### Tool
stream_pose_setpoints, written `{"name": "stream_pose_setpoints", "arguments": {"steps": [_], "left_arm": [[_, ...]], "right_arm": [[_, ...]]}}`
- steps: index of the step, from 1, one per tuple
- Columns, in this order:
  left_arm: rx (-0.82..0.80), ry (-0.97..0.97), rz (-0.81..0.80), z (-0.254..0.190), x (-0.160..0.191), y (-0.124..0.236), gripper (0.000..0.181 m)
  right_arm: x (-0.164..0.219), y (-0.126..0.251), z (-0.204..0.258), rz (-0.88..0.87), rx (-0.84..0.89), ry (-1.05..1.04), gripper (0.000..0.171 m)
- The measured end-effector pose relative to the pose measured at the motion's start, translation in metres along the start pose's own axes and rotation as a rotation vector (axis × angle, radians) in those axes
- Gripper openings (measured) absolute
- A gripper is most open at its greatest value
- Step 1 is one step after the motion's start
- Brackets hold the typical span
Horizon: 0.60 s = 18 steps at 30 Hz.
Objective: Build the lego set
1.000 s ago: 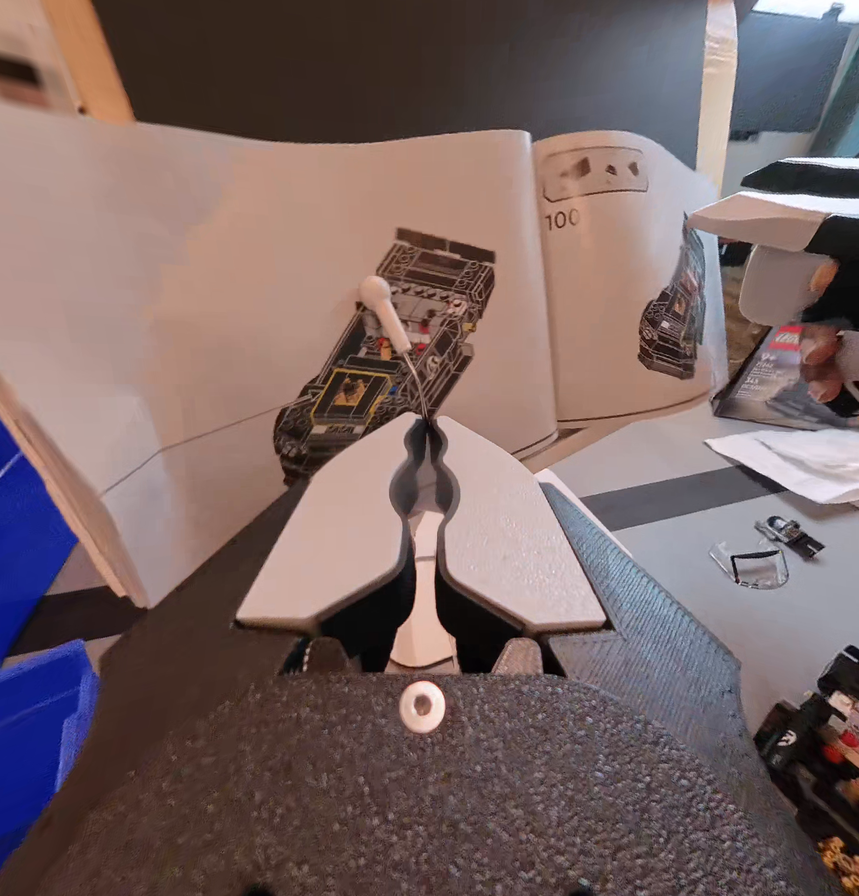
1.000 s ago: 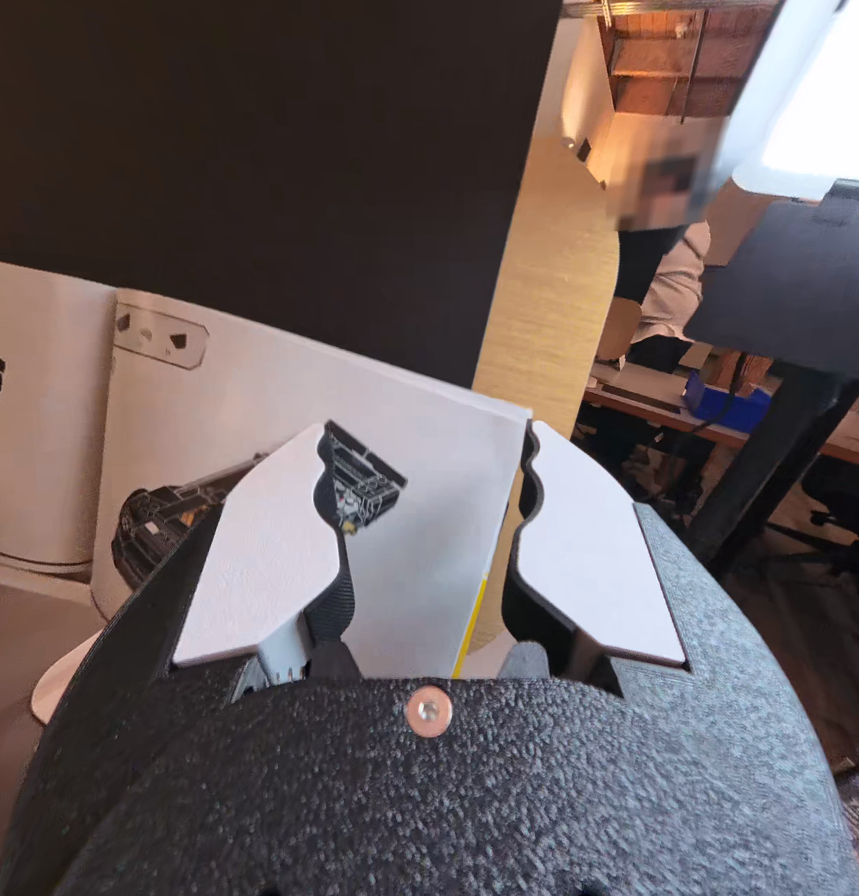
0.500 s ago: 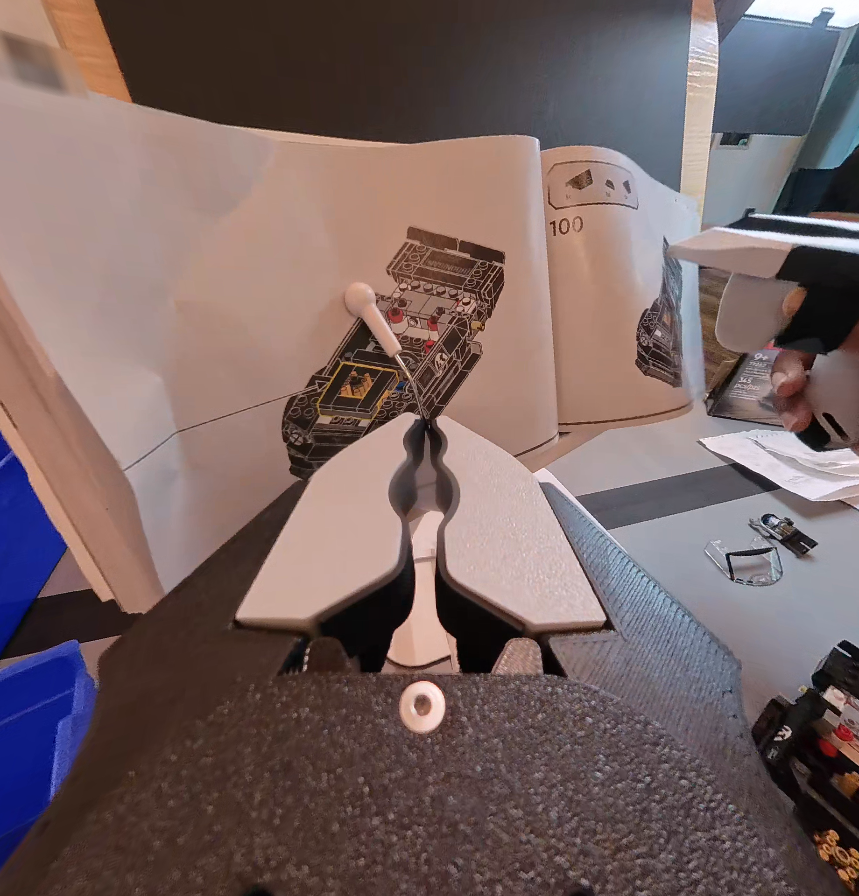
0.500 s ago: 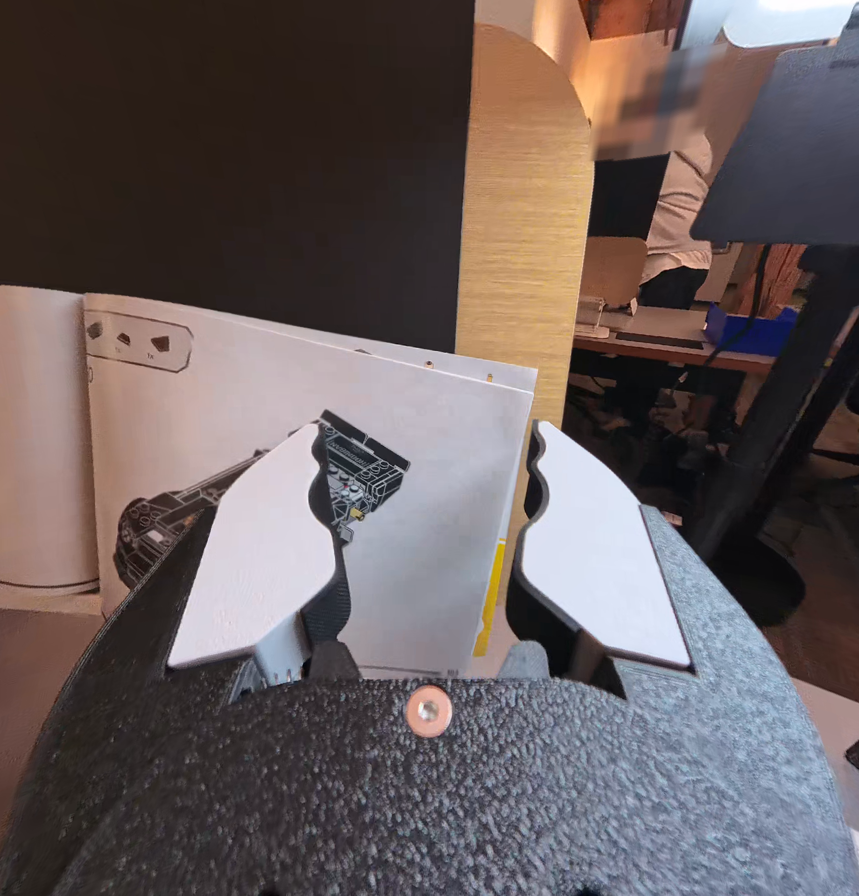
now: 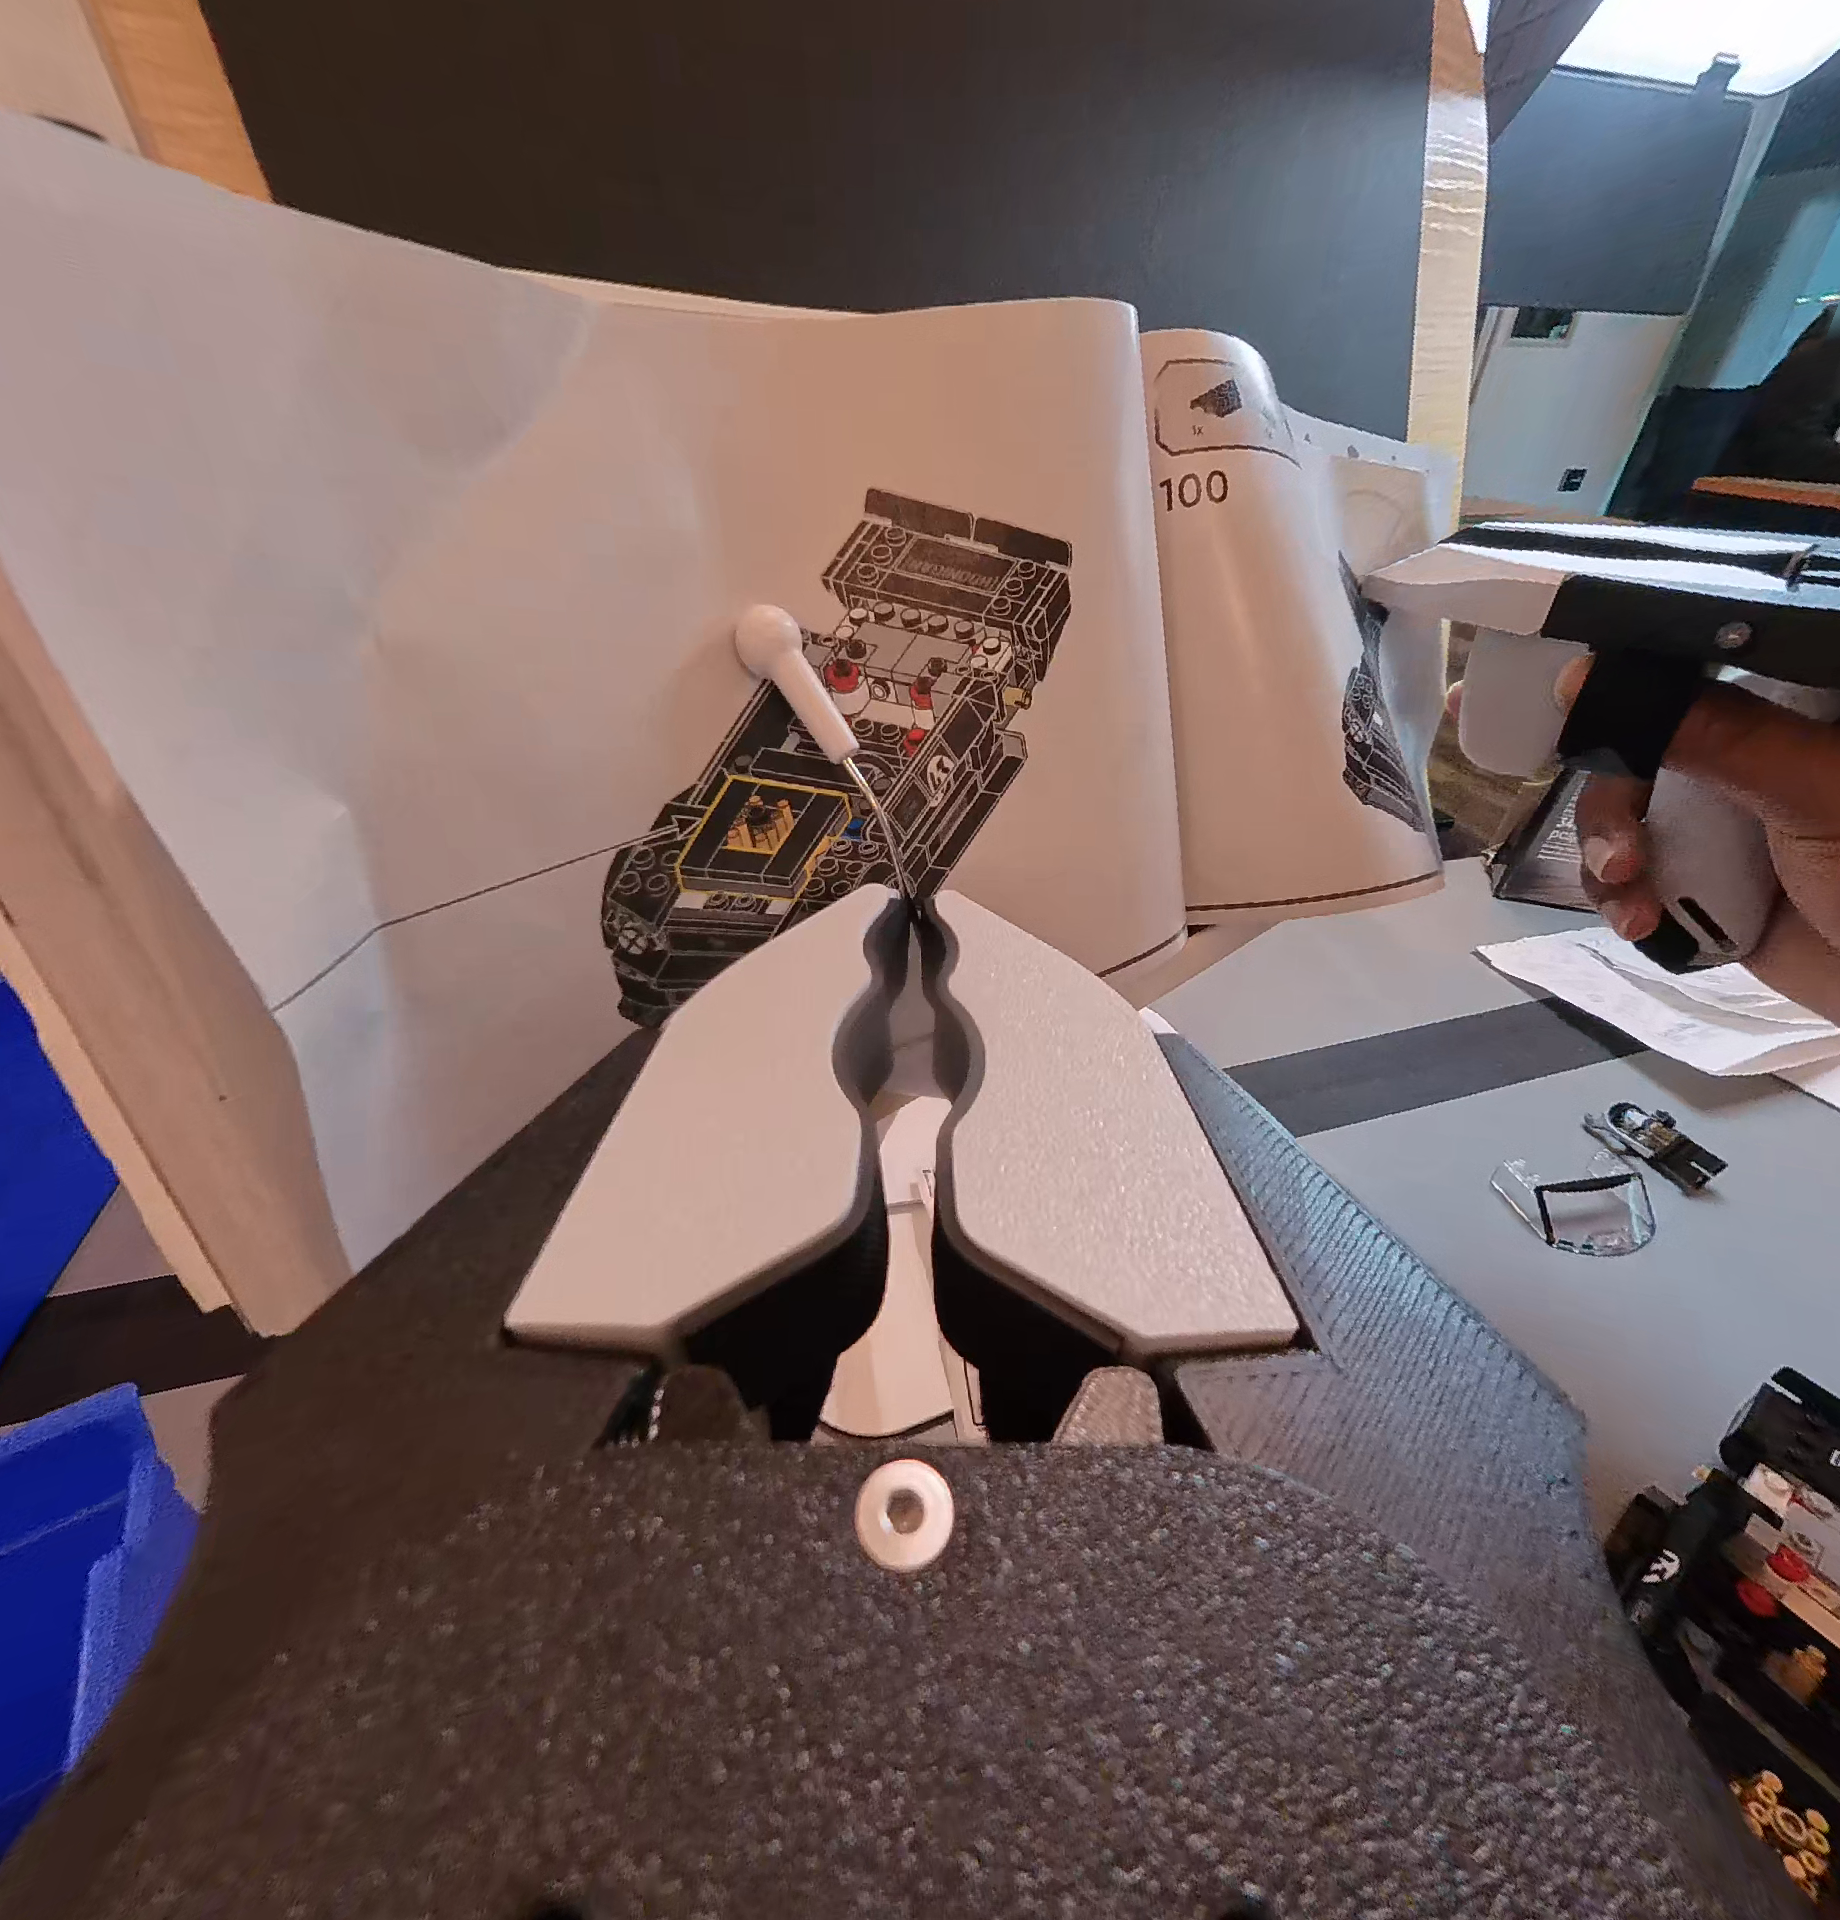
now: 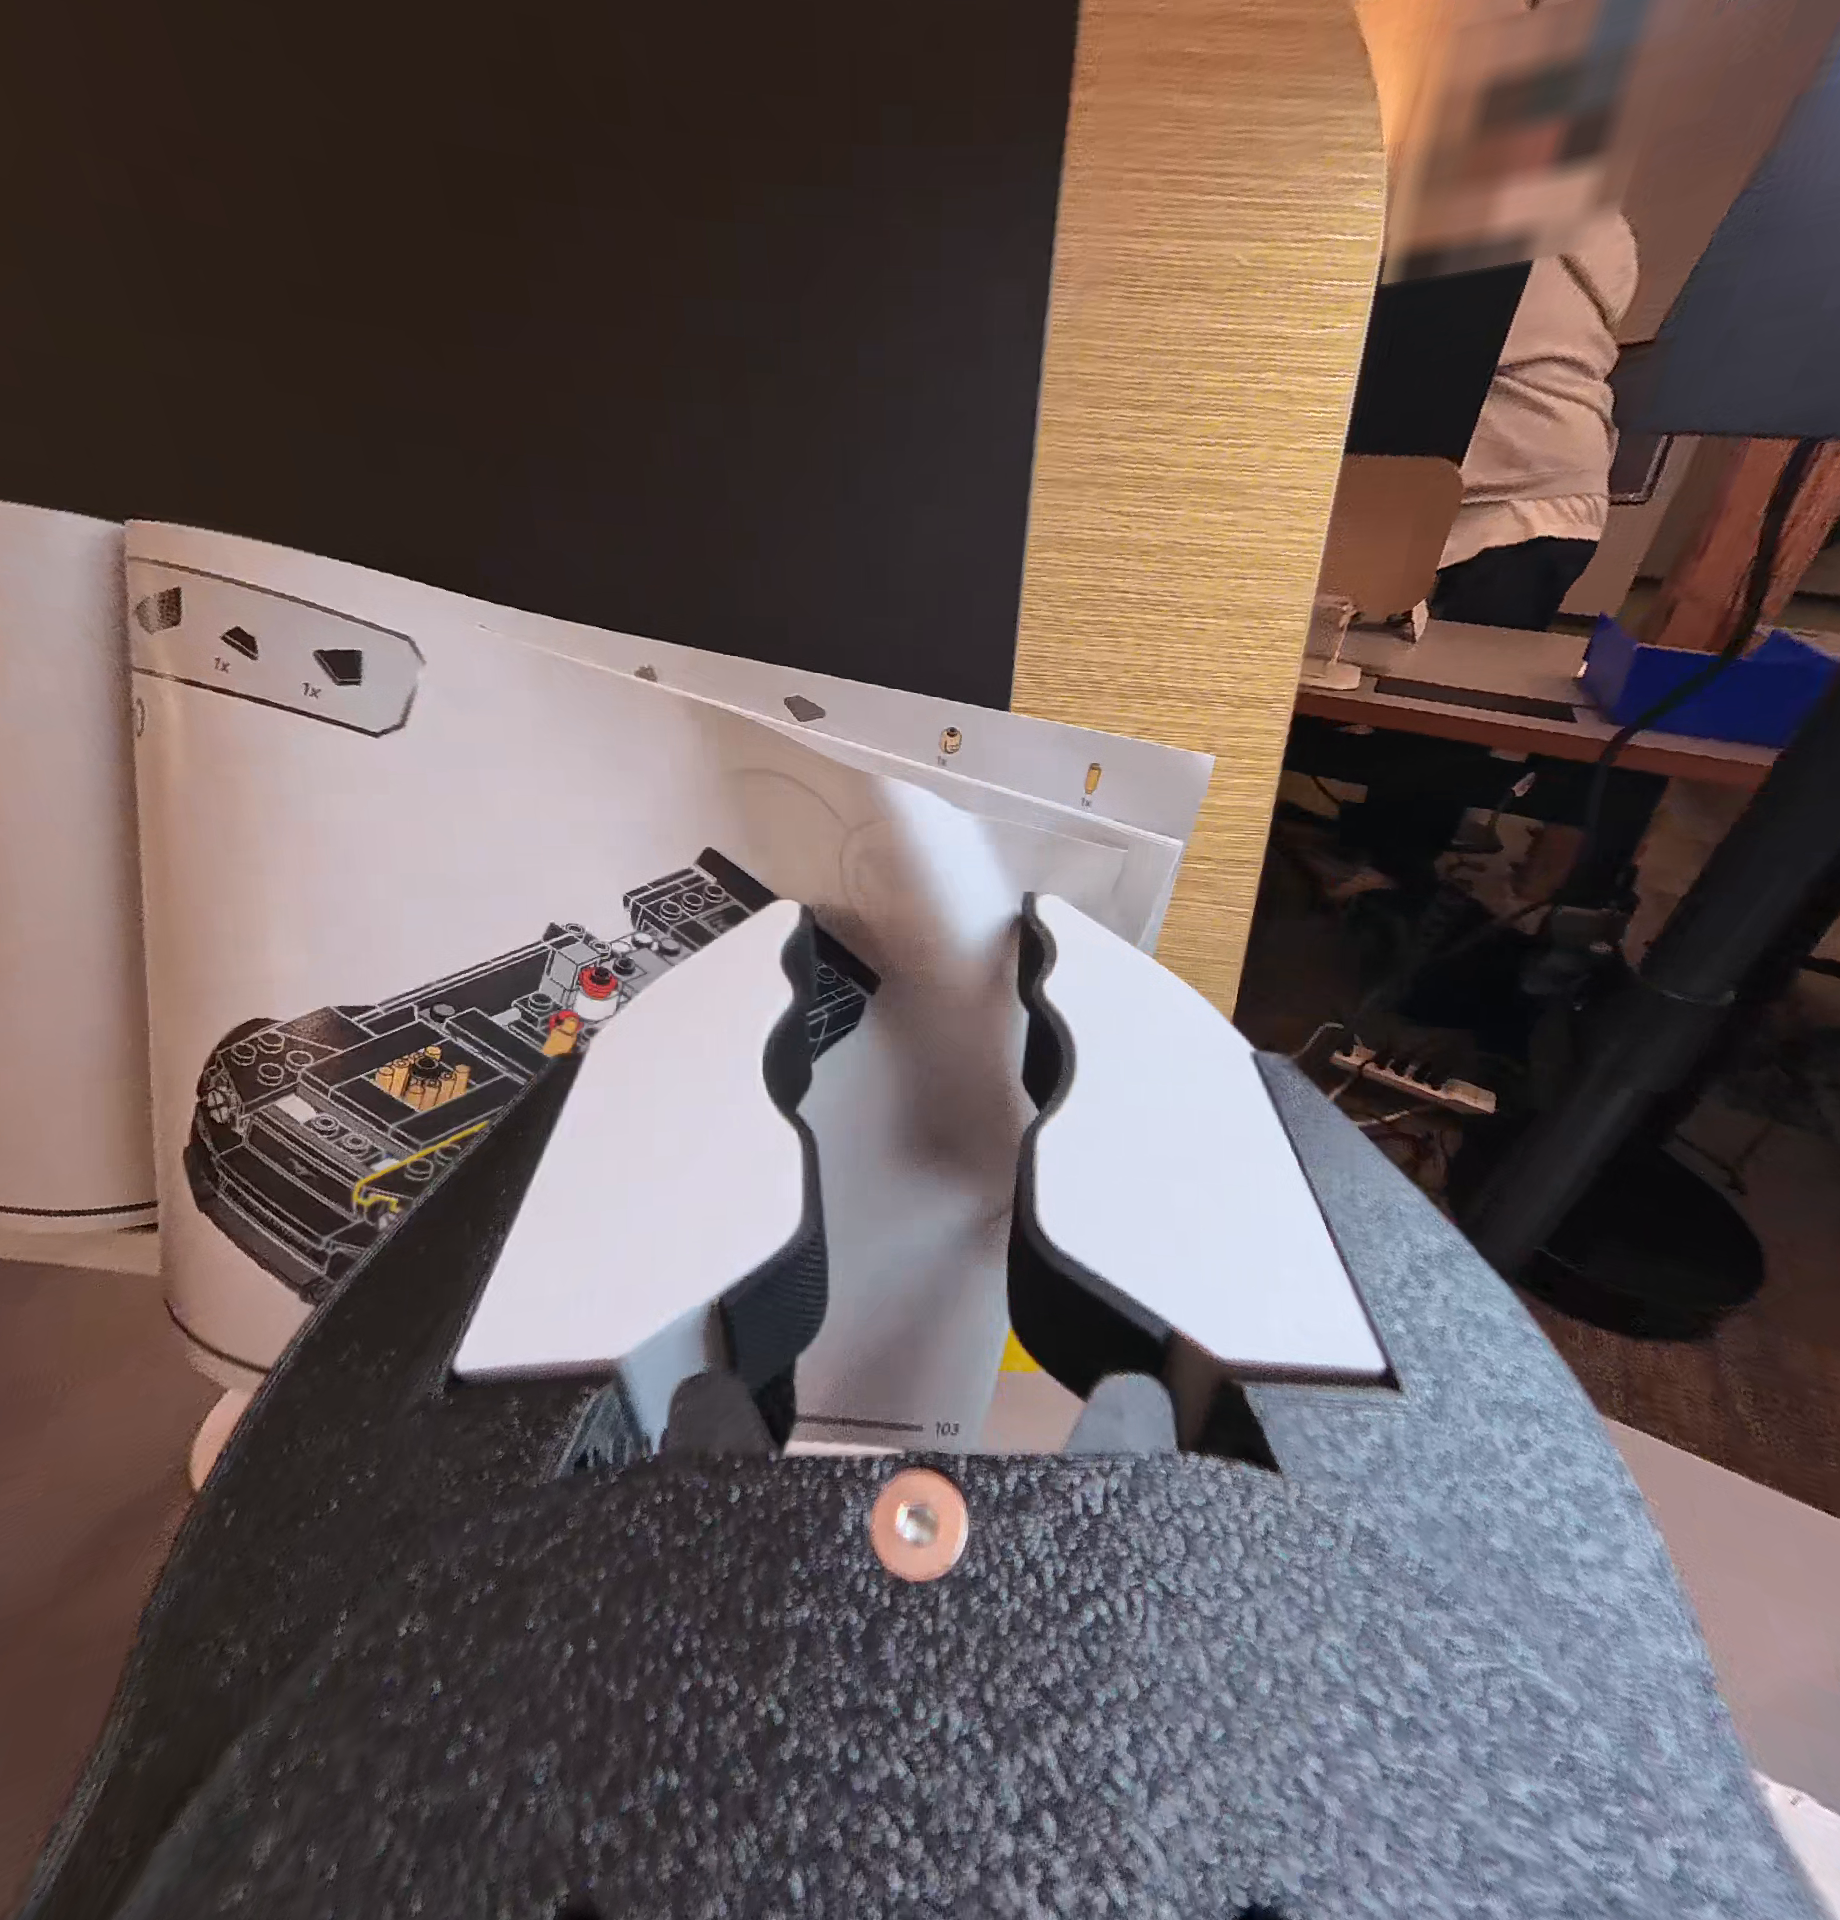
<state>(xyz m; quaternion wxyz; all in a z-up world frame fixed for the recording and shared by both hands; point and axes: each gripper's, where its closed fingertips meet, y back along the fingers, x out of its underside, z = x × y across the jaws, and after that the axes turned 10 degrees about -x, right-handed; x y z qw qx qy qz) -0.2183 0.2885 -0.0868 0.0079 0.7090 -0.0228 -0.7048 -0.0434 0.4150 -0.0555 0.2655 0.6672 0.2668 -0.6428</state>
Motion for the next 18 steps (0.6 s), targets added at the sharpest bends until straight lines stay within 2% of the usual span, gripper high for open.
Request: {"name": "stream_pose_setpoints", "arguments": {"steps": [5,9,13,18], "left_arm": [[-0.001,0.019,0.003,0.001,0.001,0.002,0.003],[-0.013,0.057,0.015,0.006,0.004,0.010,0.002],[-0.032,0.043,-0.097,0.006,-0.017,0.038,0.018],[0.195,0.047,-0.072,-0.042,-0.035,0.055,0.026]], "right_arm": [[0.003,0.002,0.002,0.035,-0.024,0.036,0.014],[-0.008,0.014,0.008,0.004,0.001,0.106,0.009],[-0.020,0.037,0.037,-0.032,-0.076,0.190,0.005],[-0.027,0.062,0.103,-0.005,-0.312,0.273,0.005]]}}
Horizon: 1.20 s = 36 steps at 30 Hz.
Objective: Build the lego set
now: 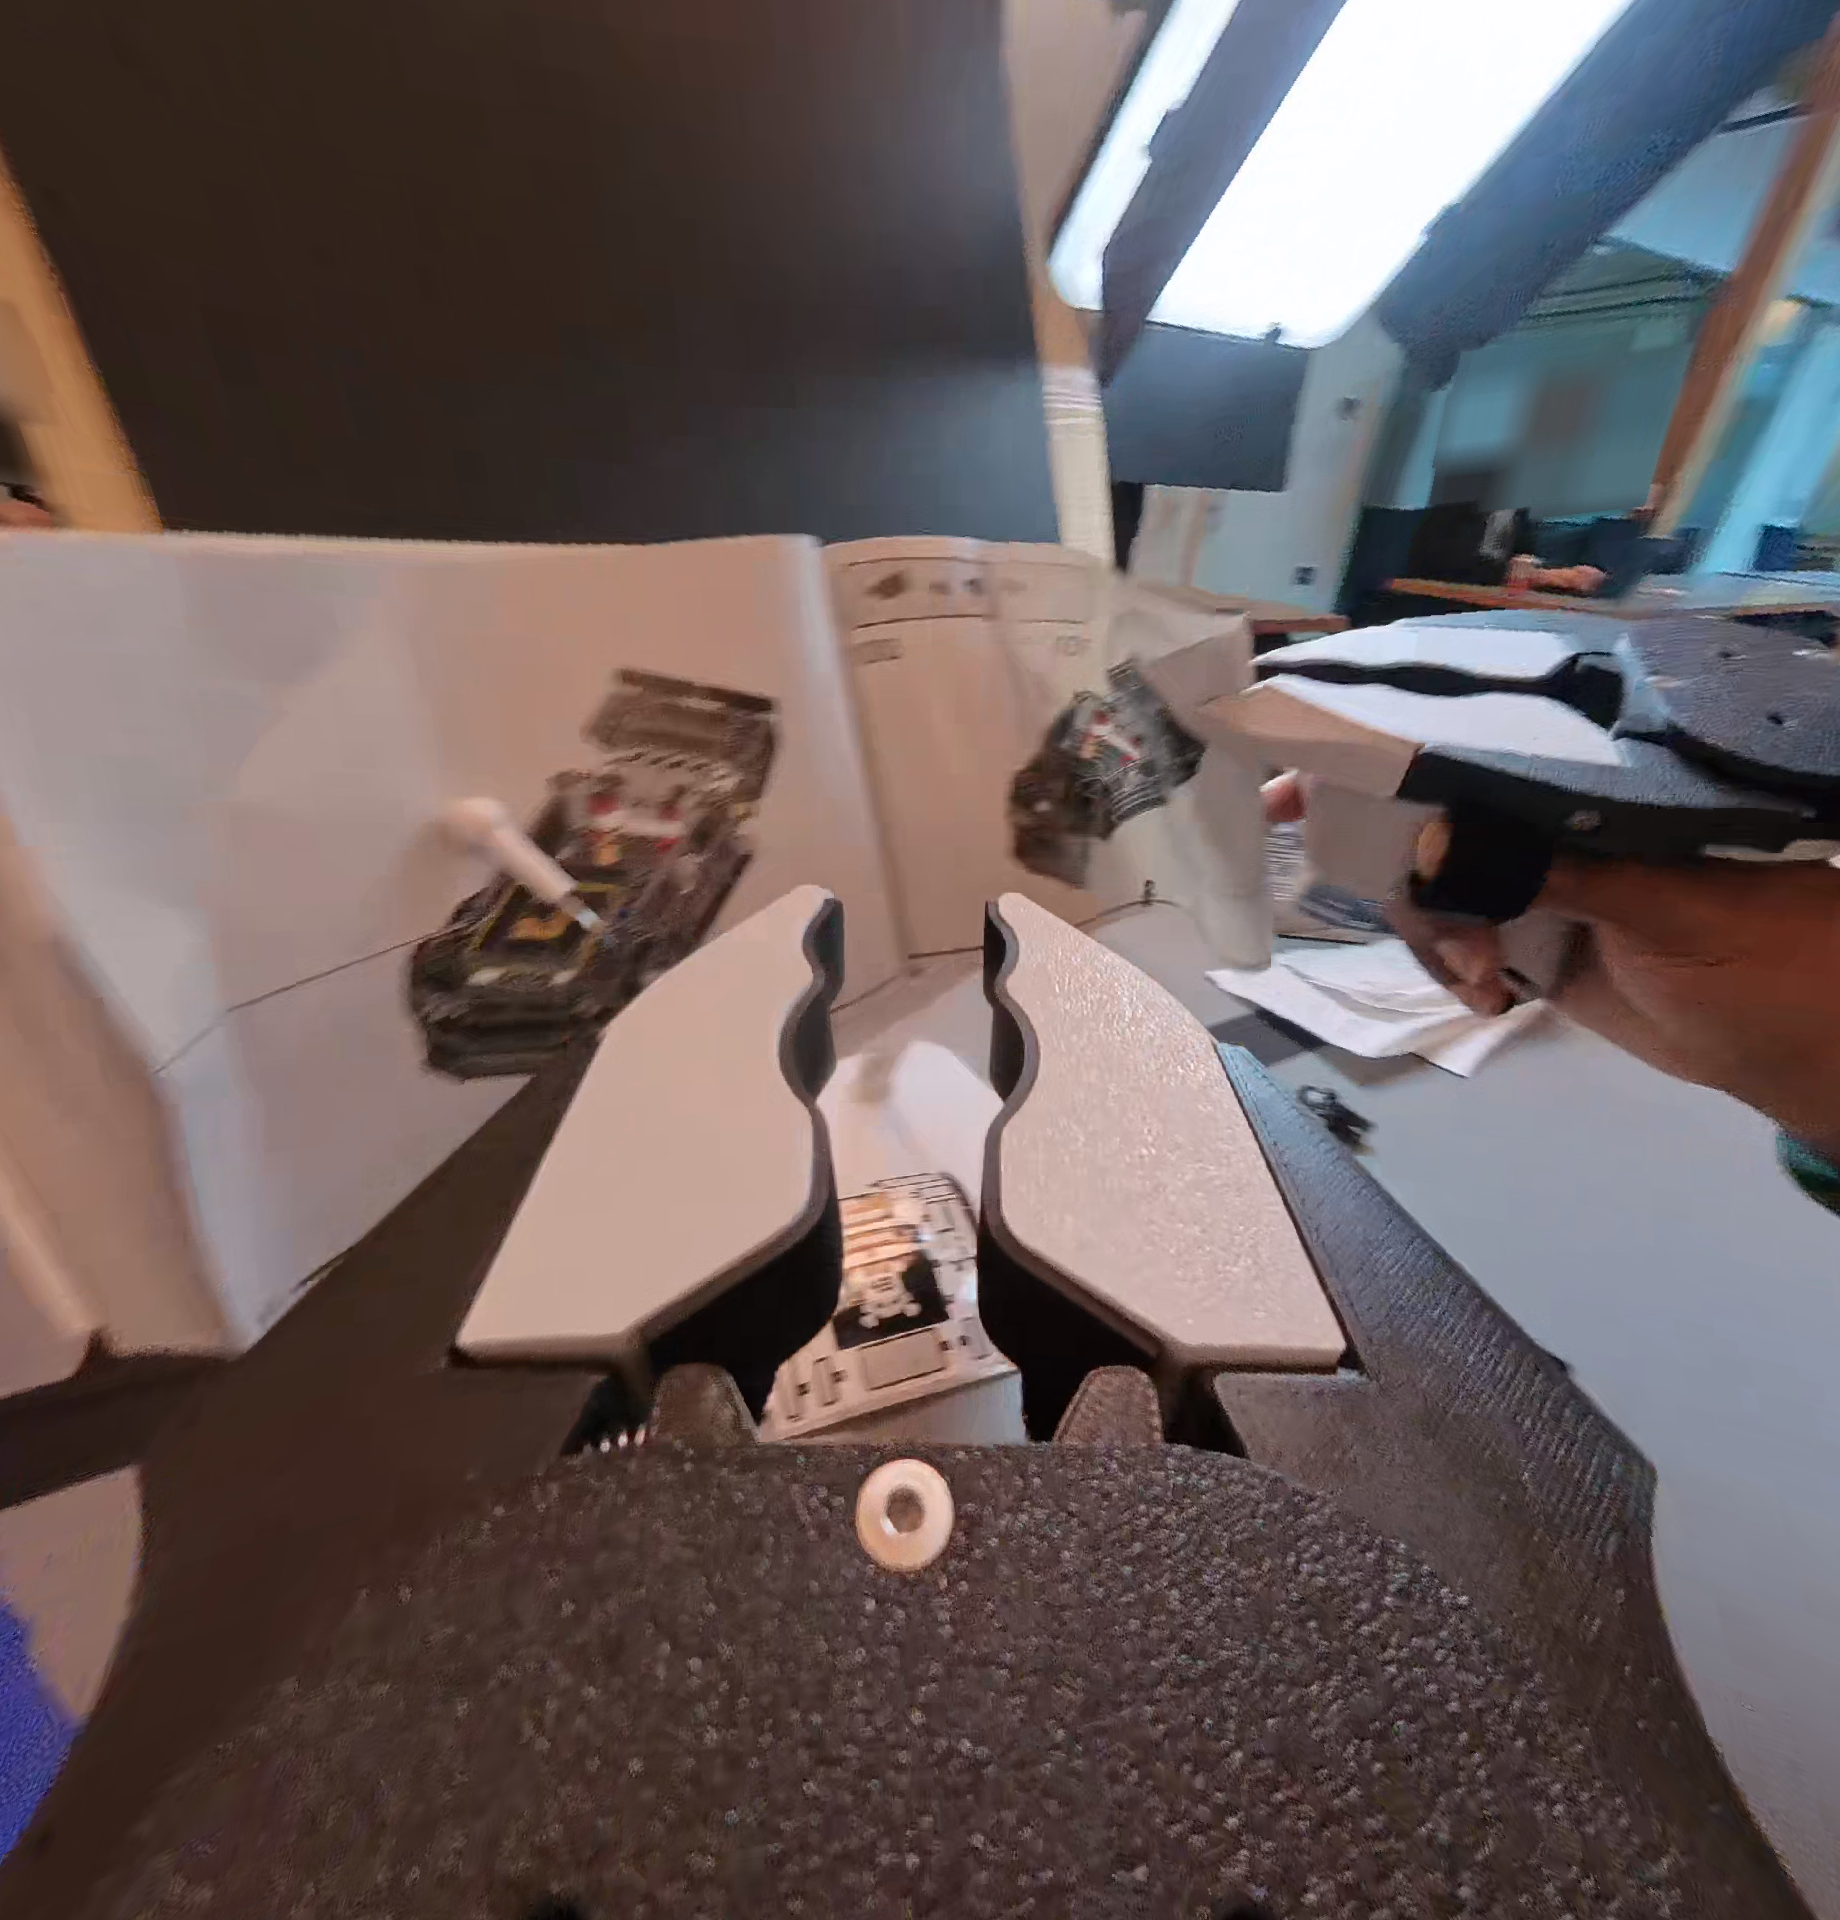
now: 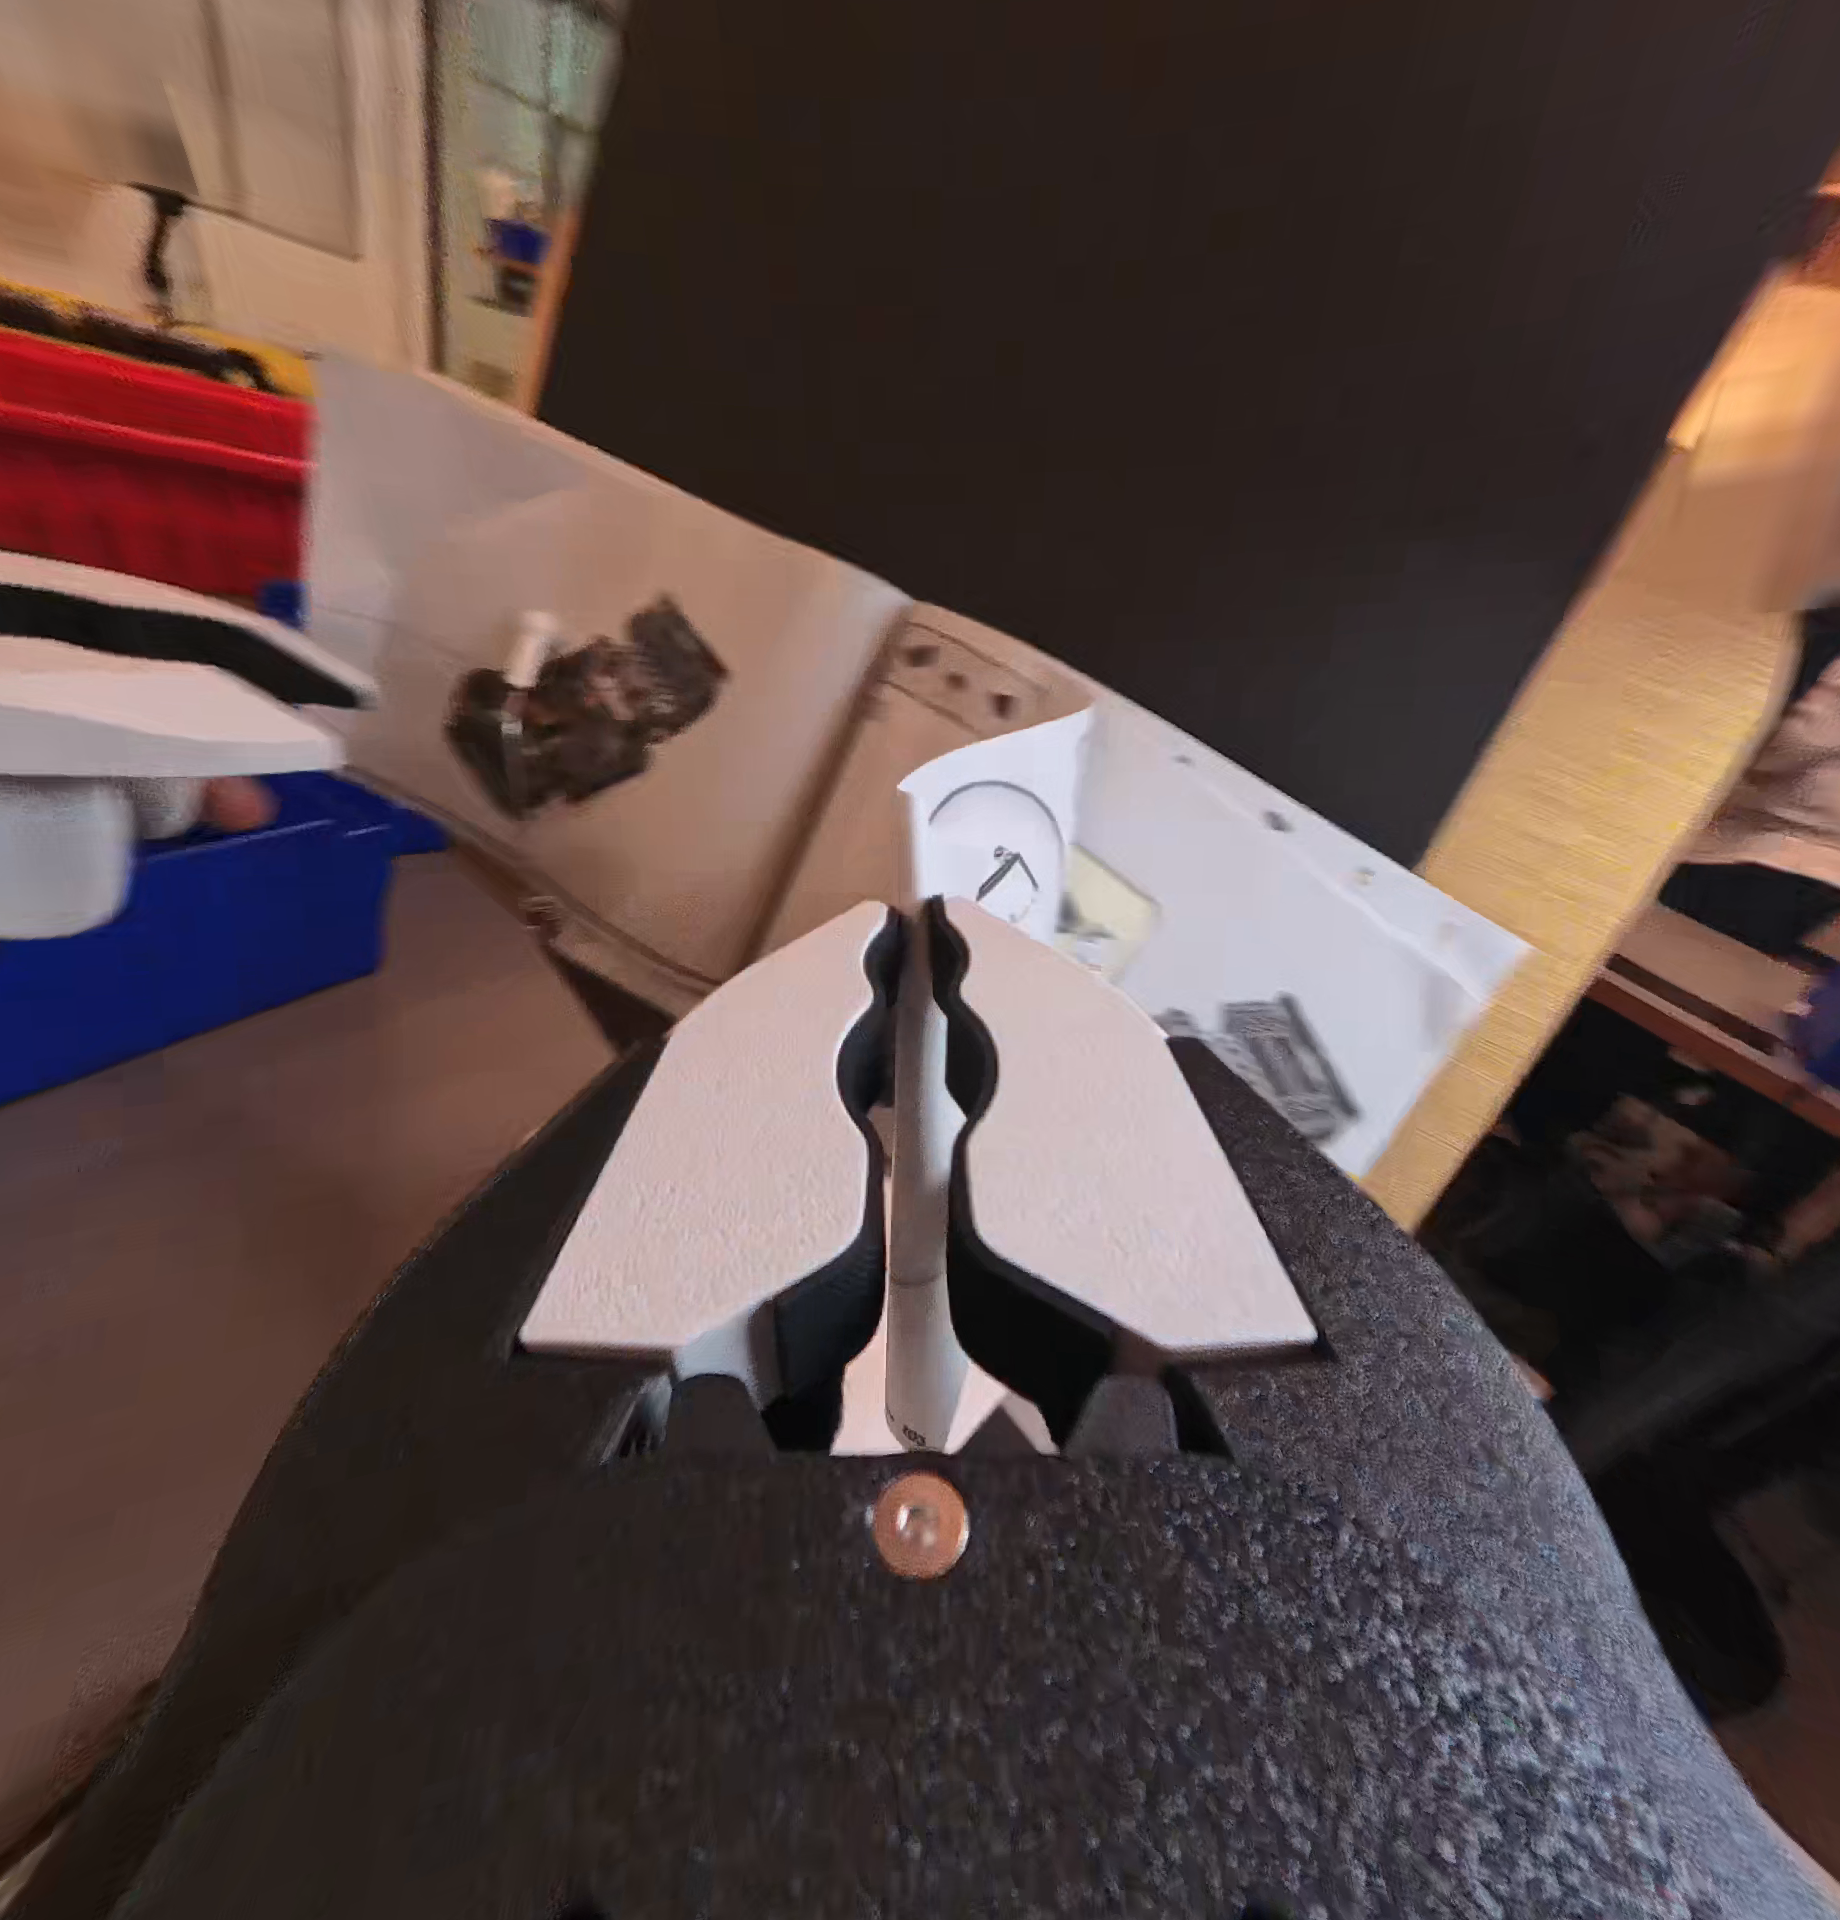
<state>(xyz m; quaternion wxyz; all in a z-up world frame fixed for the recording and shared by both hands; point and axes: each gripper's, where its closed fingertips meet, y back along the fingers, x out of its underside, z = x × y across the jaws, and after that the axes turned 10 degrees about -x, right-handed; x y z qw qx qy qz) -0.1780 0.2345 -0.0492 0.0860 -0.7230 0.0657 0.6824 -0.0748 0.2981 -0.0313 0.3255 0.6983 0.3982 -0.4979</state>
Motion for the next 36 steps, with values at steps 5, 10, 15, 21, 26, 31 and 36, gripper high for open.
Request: {"name": "stream_pose_setpoints", "arguments": {"steps": [5,10,15,21,26,31,36], "left_arm": [[0.298,0.085,0.166,-0.056,0.003,-0.015,0.047],[0.354,-0.055,0.177,-0.082,0.033,-0.015,0.058],[0.193,-0.088,0.077,-0.059,0.023,-0.014,0.021],[0.146,-0.046,0.059,-0.026,0.016,-0.003,0.021],[0.148,-0.014,0.034,-0.016,0.008,0.006,0.023],[0.277,0.002,-0.026,-0.031,-0.015,0.023,0.033],[0.307,-0.001,-0.067,-0.012,-0.048,0.034,0.028]], "right_arm": [[-0.033,-0.011,0.066,-0.008,-0.281,-0.054,0.006],[-0.059,-0.035,0.089,-0.008,-0.446,-0.196,0.009],[-0.082,-0.044,0.112,-0.064,-0.602,-0.314,0.028],[-0.082,-0.016,0.067,-0.250,-0.504,-0.408,0.039],[-0.015,-0.030,0.048,-0.044,-0.372,-0.344,0.027],[0.003,-0.062,0.050,0.059,-0.226,-0.149,0.021],[0.007,-0.081,0.037,0.069,-0.110,-0.116,0.024]]}}
